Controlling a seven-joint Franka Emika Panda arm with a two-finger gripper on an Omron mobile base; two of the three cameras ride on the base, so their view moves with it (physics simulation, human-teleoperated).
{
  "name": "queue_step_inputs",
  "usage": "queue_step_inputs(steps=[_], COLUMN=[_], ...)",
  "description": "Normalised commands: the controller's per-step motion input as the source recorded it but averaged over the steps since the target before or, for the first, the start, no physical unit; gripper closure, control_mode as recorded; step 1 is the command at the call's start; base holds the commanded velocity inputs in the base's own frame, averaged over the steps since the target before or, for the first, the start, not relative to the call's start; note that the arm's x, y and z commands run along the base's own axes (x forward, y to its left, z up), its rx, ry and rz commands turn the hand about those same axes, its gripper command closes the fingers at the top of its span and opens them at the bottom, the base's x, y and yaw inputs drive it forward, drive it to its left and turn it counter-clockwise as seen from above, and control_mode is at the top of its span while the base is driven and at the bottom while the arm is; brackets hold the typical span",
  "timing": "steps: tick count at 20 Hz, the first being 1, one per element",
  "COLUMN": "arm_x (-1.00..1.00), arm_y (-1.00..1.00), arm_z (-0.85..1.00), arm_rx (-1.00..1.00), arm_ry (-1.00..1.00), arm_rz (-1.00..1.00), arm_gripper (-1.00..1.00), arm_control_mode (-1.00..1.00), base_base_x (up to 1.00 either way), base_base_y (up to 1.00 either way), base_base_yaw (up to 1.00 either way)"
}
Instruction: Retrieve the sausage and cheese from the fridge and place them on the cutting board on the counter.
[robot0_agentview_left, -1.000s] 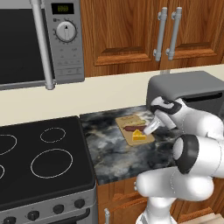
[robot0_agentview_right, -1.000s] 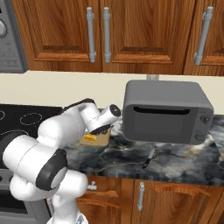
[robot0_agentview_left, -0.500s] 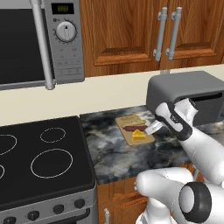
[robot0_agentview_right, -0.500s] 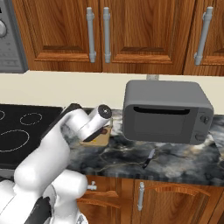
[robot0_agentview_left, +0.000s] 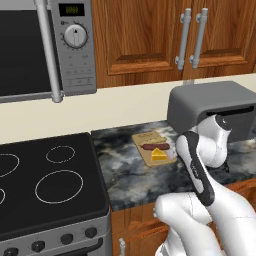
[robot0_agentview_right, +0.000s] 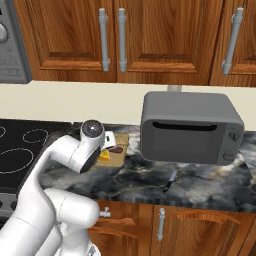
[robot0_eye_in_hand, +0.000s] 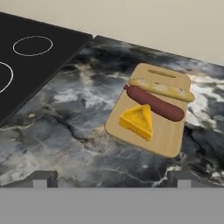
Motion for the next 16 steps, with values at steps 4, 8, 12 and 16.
queue_step_inputs(steps=[4,8,12,16], arm_x=[-0.6,-0.65,-0.68,-0.81], arm_y=[0.0,0.0,-0.02,-0.02], arm_z=[0.24,0.18,0.12,0.01], arm_rx=[0.0,0.0,-0.02,0.0], arm_ry=[0.0,-0.02,-0.08,-0.21], arm_rz=[-0.3,-0.22,-0.16,-0.05], arm_gripper=[-1.0,-1.0,-1.0,-1.0], arm_control_mode=[-1.0,-1.0,-1.0,-1.0], base_base_x=[0.0,0.0,0.0,0.0], base_base_y=[0.0,0.0,0.0,0.0], base_base_yaw=[0.0,0.0,0.0,0.0])
